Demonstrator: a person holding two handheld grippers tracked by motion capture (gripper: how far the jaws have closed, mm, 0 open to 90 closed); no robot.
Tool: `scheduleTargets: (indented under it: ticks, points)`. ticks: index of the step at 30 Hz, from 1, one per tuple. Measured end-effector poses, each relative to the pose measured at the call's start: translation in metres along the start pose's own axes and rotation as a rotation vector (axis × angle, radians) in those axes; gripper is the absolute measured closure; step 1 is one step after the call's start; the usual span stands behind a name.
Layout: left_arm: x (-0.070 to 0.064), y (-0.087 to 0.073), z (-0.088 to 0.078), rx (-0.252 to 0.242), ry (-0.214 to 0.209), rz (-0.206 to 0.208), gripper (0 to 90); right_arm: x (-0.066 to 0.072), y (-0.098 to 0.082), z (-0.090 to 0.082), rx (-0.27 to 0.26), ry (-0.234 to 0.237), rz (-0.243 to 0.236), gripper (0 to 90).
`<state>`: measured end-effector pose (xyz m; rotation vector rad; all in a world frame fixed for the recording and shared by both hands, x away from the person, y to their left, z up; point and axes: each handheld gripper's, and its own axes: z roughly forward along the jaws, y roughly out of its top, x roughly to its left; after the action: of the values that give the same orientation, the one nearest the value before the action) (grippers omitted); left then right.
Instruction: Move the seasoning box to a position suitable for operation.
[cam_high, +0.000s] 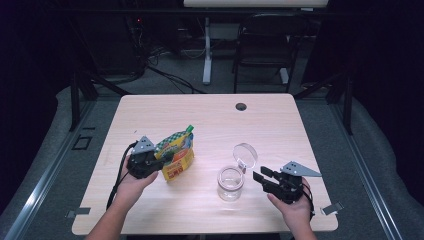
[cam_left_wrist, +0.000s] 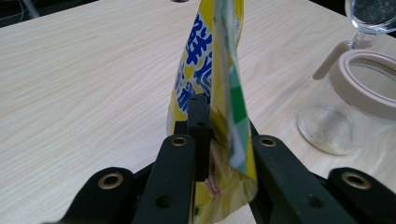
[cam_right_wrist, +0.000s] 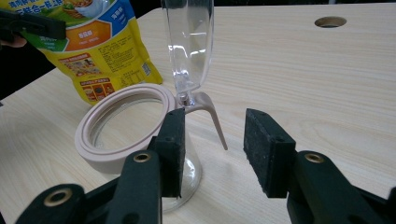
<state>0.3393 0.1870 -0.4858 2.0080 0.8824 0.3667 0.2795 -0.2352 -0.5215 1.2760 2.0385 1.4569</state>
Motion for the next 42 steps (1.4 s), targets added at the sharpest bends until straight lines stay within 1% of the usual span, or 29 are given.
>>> scheduleTargets:
  ticks: [3,6,12,14,17,21,25,28,29,30,32,33,37,39,42]
  points:
    - [-0.004,-0.003,-0.004,-0.003,-0.004,0.002,84.6,0.0,0.0,0.0,-0.004,0.002,0.003,59.0]
    - [-0.007,-0.007,-0.008,-0.009,-0.015,-0.007,84.7,0.0,0.0,-0.001,-0.003,-0.001,0.001,59.0]
    - [-0.011,-0.016,-0.019,-0.017,-0.045,0.004,84.7,0.001,0.0,-0.001,-0.003,0.0,-0.002,59.0]
    - [-0.011,-0.017,-0.021,-0.017,-0.048,0.005,84.7,0.001,0.0,0.0,-0.003,0.0,-0.002,59.0]
    - [-0.011,-0.023,-0.028,-0.021,-0.065,0.005,84.3,0.002,0.0,0.0,0.0,-0.001,-0.002,59.0]
    - [-0.01,-0.026,-0.031,-0.03,-0.067,0.008,83.2,0.001,0.0,0.0,0.006,-0.001,-0.007,59.0]
    - [-0.01,-0.027,-0.031,-0.037,-0.07,-0.01,81.5,0.003,-0.001,0.001,0.006,0.001,-0.009,59.1]
    - [-0.01,-0.028,-0.03,-0.042,-0.068,-0.019,76.9,0.003,-0.001,0.001,0.009,-0.001,-0.011,59.0]
    - [-0.01,-0.028,-0.03,-0.034,-0.062,-0.017,73.5,0.002,-0.001,0.001,0.008,-0.002,-0.009,59.0]
    - [-0.01,-0.029,-0.029,-0.04,-0.055,-0.023,69.8,0.002,-0.001,0.001,0.006,-0.003,-0.007,59.0]
    - [-0.009,-0.03,-0.028,-0.039,-0.058,-0.027,67.1,0.002,-0.001,0.0,0.006,-0.002,-0.006,59.0]
    - [-0.009,-0.031,-0.027,-0.041,-0.061,-0.036,65.9,0.001,-0.001,0.0,0.008,-0.002,-0.008,59.0]
    - [-0.008,-0.036,-0.025,-0.034,-0.051,-0.041,60.2,0.001,-0.002,0.001,0.004,-0.003,-0.004,59.0]
    - [-0.007,-0.039,-0.026,-0.045,-0.047,-0.043,58.0,0.002,-0.002,0.001,0.006,-0.004,-0.007,59.0]
    - [-0.005,-0.042,-0.026,-0.065,-0.052,-0.058,54.4,0.001,-0.002,0.001,0.007,-0.005,-0.005,58.9]
